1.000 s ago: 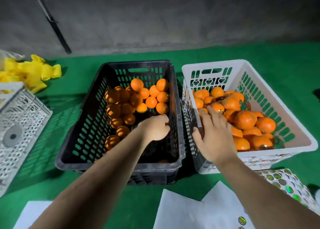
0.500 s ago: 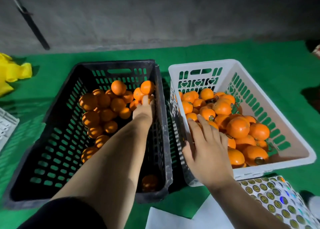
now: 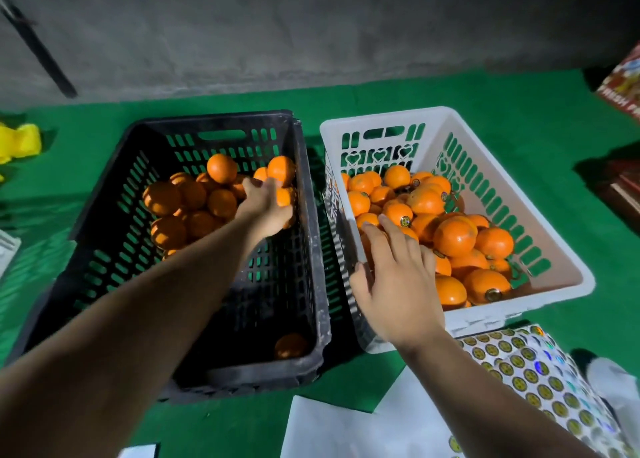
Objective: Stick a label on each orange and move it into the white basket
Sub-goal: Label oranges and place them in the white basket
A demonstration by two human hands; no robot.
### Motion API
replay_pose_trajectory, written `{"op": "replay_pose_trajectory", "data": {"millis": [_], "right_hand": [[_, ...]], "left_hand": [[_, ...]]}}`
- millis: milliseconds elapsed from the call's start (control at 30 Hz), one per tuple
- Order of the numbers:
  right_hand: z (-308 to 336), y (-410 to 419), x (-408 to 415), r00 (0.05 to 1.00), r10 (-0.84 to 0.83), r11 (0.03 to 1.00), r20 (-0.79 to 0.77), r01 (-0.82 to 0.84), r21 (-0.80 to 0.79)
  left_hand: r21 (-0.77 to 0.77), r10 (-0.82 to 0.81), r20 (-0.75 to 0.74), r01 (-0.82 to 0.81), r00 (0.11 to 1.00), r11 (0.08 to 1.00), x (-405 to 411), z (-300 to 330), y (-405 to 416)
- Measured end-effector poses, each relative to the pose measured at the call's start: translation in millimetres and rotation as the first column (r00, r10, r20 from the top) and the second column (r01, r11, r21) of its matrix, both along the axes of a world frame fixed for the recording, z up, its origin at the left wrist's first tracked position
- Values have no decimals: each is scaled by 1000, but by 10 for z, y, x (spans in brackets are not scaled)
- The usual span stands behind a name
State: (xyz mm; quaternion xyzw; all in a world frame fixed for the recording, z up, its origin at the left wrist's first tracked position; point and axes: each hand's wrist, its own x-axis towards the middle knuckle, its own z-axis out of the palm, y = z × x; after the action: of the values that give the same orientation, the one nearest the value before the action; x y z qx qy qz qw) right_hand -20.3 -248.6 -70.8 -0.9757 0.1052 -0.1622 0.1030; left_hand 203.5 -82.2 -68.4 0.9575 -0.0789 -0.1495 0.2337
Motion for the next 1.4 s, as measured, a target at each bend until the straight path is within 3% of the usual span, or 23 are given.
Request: {"op": "replay_pose_trajectory", "data": {"millis": [67, 133, 267, 333, 433, 533, 600, 700, 800, 933, 1000, 1100, 1400], "right_hand": [[6, 3, 3, 1000, -4, 1000, 4, 4, -3], [27, 9, -4, 1000, -11, 1000, 7, 11, 5], [80, 41, -68, 997, 40, 999, 72, -41, 20], [119, 49, -123, 991, 67, 993, 114, -77, 85], [69, 100, -337, 964, 34, 955, 262, -109, 276], [-201, 157, -900, 946, -6, 929, 324, -114, 352], [-493, 123, -1417, 966, -7, 929, 257, -89, 360], [-934, 31, -2133, 996, 82, 940, -24, -69, 334], [-1181, -22, -2569, 954, 81, 960, -288, 3, 279], [-1338, -139, -2732, 875, -166, 960, -455, 248, 126], [-1369, -230, -2709, 826, -233, 941, -513, 324, 95], [-1401, -313, -2615, 802, -238, 935, -548, 342, 95], [-1378, -464, -2453, 779, -250, 959, -575, 282, -35]], "left_hand": [[-197, 90, 3, -88, 996, 976, -239, 220, 185], [-395, 126, 100, -77, 987, 915, -630, 376, 382], [-707, 234, 238, 3, 943, 708, -1750, 507, 596], [-780, 294, 283, 41, 913, 625, -2313, 511, 560], [-738, 213, 406, 181, 889, 650, -3017, 345, 517], [-661, -62, 414, 346, 908, 666, -3439, -22, 509], [-617, -281, 270, 390, 921, 684, -3572, -279, 492], [-662, -438, -84, 278, 895, 696, -3700, -687, 447], [-612, -501, -237, 272, 833, 742, -3751, -1053, 316], [-459, -605, -323, 439, 727, 772, -3760, -1308, 126], [-420, -595, -371, 443, 713, 792, -3758, -1371, 73], [-384, -565, -394, 429, 725, 817, -3728, -1358, 39], [-241, -630, -419, 589, 653, 771, -3783, -1279, 130]]}}
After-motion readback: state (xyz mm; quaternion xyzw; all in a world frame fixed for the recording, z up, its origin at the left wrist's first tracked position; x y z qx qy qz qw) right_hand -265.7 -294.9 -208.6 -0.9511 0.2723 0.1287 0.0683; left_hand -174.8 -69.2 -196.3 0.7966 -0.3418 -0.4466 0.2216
